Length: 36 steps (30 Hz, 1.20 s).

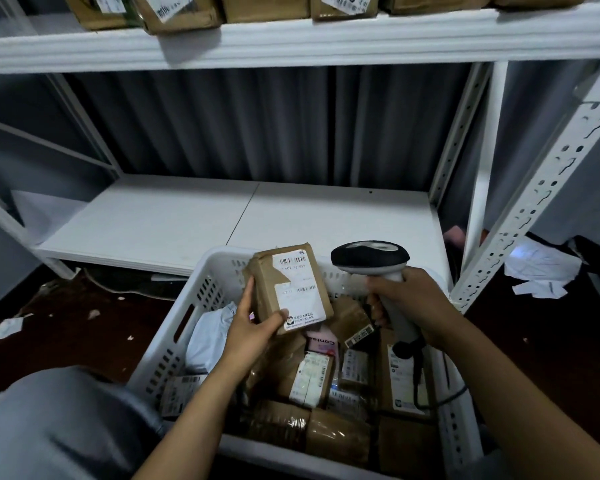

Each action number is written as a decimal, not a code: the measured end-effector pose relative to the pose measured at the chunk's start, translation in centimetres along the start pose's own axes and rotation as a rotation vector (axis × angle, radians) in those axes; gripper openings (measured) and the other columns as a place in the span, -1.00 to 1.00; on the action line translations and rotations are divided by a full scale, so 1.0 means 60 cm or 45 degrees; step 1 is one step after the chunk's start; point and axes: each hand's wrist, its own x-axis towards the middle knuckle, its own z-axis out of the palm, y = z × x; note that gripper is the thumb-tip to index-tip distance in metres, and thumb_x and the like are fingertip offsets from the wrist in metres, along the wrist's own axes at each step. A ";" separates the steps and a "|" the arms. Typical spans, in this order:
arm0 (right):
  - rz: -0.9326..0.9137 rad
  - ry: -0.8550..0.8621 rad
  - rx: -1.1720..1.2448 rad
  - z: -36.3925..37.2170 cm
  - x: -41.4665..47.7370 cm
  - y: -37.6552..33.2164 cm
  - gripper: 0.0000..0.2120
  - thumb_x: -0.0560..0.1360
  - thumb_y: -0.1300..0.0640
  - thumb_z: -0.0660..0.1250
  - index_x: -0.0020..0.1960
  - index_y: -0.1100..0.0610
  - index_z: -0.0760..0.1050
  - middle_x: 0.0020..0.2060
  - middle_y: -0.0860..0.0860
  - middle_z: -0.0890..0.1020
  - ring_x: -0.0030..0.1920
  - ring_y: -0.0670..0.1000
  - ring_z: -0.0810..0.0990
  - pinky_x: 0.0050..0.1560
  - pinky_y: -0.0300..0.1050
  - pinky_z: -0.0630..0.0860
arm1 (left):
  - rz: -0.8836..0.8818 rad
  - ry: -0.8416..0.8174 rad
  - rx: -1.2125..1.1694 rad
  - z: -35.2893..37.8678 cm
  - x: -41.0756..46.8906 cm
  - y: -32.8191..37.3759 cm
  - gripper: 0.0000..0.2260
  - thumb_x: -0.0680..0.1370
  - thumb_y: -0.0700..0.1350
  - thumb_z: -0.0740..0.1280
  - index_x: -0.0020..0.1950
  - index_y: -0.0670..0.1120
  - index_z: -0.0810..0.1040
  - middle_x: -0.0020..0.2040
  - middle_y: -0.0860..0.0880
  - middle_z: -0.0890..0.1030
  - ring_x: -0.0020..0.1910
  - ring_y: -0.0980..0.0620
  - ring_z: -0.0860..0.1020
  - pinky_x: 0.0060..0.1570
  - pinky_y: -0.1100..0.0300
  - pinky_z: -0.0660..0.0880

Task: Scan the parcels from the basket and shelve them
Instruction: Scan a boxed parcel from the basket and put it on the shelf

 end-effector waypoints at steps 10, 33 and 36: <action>-0.145 0.184 0.348 0.066 -0.072 -0.048 -0.79 0.46 0.21 0.45 0.09 0.21 0.63 -0.10 0.11 0.73 -0.04 0.09 0.70 0.09 0.03 0.60 | 0.076 -0.113 -0.229 -0.038 -0.045 0.150 -0.62 0.48 0.12 0.34 0.30 0.29 0.42 0.19 0.02 0.62 0.15 -0.04 0.60 0.21 -0.13 0.51; -0.836 0.412 0.504 0.016 -0.162 -0.458 -0.89 0.46 0.24 0.44 -0.03 0.10 0.60 -0.14 0.03 0.73 -0.11 0.00 0.71 -0.02 -0.09 0.63 | 1.197 -0.059 0.060 -0.093 -0.096 0.569 -0.44 0.45 -0.24 0.47 0.29 0.17 0.32 0.17 0.16 0.47 0.10 0.45 0.43 0.01 0.55 0.33; -0.829 0.441 0.502 -0.023 -0.148 -0.497 -0.89 0.49 0.25 0.41 0.01 0.22 0.59 -0.07 0.22 0.68 -0.12 0.16 0.67 0.02 0.06 0.60 | 1.238 -0.031 0.002 -0.068 -0.092 0.614 -0.46 0.47 -0.25 0.45 0.32 0.11 0.32 0.20 0.11 0.45 0.14 0.34 0.45 0.03 0.52 0.35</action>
